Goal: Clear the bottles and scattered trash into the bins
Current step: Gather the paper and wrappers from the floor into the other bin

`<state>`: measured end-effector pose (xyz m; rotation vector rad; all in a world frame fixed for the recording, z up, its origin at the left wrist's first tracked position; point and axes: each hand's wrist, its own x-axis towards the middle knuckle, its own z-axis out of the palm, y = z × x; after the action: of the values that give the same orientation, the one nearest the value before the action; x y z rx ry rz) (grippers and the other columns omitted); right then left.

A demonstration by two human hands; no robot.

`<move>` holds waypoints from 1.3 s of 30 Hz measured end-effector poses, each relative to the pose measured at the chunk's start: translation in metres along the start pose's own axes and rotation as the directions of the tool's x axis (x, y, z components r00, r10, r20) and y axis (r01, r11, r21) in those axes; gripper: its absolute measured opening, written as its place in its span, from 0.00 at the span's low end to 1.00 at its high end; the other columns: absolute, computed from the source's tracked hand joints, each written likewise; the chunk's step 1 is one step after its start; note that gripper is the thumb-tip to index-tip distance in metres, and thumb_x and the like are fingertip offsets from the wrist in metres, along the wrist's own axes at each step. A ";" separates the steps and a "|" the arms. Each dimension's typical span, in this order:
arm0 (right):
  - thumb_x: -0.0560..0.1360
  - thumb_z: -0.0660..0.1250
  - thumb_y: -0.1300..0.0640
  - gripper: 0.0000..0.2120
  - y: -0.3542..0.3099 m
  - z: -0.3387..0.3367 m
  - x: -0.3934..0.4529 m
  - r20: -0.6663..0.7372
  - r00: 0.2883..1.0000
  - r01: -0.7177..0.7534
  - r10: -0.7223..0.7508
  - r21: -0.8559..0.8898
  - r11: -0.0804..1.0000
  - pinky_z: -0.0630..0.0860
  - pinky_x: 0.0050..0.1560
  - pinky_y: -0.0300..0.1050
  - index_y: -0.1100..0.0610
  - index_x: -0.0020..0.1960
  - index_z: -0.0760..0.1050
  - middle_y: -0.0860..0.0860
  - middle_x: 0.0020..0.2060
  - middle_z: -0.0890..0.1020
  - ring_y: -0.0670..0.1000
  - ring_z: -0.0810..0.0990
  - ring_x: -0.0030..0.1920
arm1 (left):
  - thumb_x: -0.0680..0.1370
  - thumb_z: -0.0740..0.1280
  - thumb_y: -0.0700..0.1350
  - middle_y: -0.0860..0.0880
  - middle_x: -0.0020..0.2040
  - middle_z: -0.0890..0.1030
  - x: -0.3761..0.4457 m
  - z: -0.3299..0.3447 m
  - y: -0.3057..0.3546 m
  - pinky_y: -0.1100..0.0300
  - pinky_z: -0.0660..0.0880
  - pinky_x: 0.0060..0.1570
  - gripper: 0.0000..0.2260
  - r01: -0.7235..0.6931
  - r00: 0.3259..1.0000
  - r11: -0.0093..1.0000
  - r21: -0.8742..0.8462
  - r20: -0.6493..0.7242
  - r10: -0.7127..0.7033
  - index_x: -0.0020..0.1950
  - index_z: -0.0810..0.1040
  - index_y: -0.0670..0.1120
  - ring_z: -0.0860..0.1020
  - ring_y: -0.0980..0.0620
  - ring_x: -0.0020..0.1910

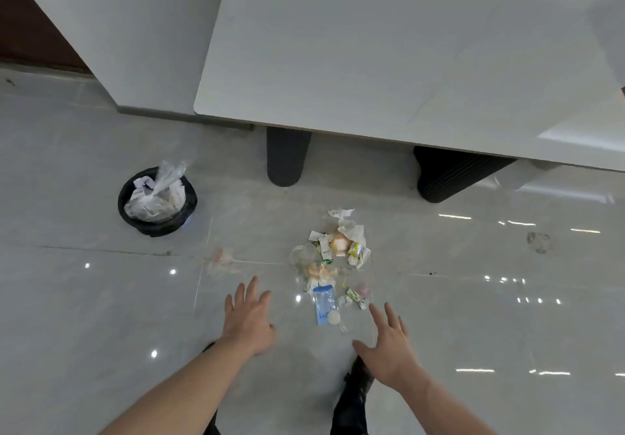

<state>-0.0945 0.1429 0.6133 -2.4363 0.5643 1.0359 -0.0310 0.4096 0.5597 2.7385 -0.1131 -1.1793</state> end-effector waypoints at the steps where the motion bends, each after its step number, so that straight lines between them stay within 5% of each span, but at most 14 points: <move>1: 0.78 0.66 0.44 0.40 0.010 -0.005 0.012 0.019 0.999 0.037 -0.036 -0.019 0.999 0.48 0.79 0.50 0.47 0.82 0.46 0.51 0.81 0.43 0.59 0.42 0.81 | 0.77 0.62 0.49 0.46 0.82 0.40 0.004 0.008 0.013 0.42 0.45 0.79 0.32 0.031 0.999 0.999 -0.026 -0.005 -0.031 0.81 0.55 0.52 0.43 0.41 0.81; 8: 0.77 0.66 0.44 0.41 0.092 -0.027 0.090 0.085 0.988 0.137 -0.129 -0.107 0.985 0.55 0.78 0.52 0.45 0.82 0.46 0.49 0.81 0.43 0.59 0.45 0.81 | 0.79 0.62 0.49 0.47 0.82 0.39 0.017 0.070 0.085 0.44 0.45 0.79 0.33 0.192 0.981 0.978 -0.076 0.027 -0.190 0.82 0.52 0.53 0.42 0.42 0.81; 15: 0.78 0.66 0.43 0.41 0.145 -0.021 0.126 0.089 0.995 0.047 -0.040 -0.074 0.996 0.55 0.78 0.52 0.47 0.82 0.46 0.50 0.81 0.42 0.59 0.43 0.81 | 0.79 0.62 0.51 0.48 0.82 0.41 0.039 0.092 0.120 0.44 0.45 0.79 0.33 0.096 0.995 0.995 -0.027 -0.002 -0.096 0.81 0.53 0.54 0.43 0.42 0.81; 28: 0.75 0.70 0.45 0.42 0.210 0.111 0.304 0.010 0.999 0.031 -0.031 -0.014 0.999 0.55 0.78 0.50 0.47 0.82 0.51 0.52 0.81 0.49 0.57 0.52 0.80 | 0.77 0.64 0.49 0.44 0.82 0.45 0.220 0.213 0.107 0.42 0.49 0.78 0.31 -0.007 0.999 0.992 0.122 -0.044 0.012 0.79 0.58 0.50 0.46 0.39 0.80; 39: 0.75 0.70 0.46 0.42 0.236 0.170 0.494 -0.094 0.978 0.177 -0.189 -0.121 0.977 0.56 0.77 0.50 0.50 0.82 0.52 0.53 0.81 0.49 0.56 0.50 0.80 | 0.75 0.67 0.53 0.47 0.78 0.54 0.407 0.289 0.104 0.48 0.55 0.76 0.31 -0.015 0.961 0.995 0.097 -0.272 0.042 0.77 0.62 0.52 0.56 0.43 0.77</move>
<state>0.0019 -0.0587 0.0851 -2.5963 0.3136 0.8906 0.0381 0.2204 0.0910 2.9392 -0.1779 -0.7951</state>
